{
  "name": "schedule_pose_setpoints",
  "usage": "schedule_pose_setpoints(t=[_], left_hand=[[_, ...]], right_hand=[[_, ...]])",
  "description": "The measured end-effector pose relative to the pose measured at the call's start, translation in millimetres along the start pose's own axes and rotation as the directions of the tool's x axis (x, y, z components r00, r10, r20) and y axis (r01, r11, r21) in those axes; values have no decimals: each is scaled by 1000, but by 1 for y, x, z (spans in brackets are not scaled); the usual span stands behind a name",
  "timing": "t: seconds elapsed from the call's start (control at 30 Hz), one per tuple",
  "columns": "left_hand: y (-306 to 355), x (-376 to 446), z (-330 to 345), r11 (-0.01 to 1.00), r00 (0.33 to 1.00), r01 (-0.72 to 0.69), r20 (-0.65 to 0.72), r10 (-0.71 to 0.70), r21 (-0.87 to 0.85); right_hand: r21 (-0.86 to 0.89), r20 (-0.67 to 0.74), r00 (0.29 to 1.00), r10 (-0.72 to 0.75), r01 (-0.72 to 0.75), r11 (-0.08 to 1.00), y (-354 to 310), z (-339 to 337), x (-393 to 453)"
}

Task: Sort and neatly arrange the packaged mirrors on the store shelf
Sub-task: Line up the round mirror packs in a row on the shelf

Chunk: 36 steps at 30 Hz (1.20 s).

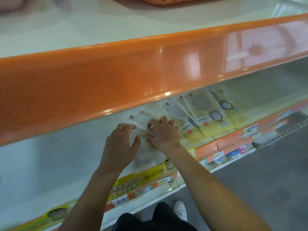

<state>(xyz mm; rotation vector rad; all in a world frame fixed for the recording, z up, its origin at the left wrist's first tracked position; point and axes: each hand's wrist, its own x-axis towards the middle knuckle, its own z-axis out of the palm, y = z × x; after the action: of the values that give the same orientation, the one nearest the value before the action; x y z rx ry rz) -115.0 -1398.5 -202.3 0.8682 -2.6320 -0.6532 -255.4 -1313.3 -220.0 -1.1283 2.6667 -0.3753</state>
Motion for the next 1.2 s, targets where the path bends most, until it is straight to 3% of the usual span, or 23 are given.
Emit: schedule_pose_setpoints(t=[0.23,0.33,0.7,0.93,1.2], left_hand=[[39,14,16,992,991,120,-63,-118,35],[57,23,26,982,981,183,-77,-179,38],[136,45,77,984,983,176,-53,-176,-6],[146,43,87,985,985,169,-44,-169,11],[135,41,89,976,986,160,20,-165,146]], right_hand=[[158,-25,990,-141,143,977,41,-18,12],[186,-80,988,-132,144,972,65,-35,17],[189,-284,958,-27,83,978,150,-85,22],[177,-295,956,-4,58,983,171,-79,20],[35,-112,994,-12,16,999,173,-59,22]])
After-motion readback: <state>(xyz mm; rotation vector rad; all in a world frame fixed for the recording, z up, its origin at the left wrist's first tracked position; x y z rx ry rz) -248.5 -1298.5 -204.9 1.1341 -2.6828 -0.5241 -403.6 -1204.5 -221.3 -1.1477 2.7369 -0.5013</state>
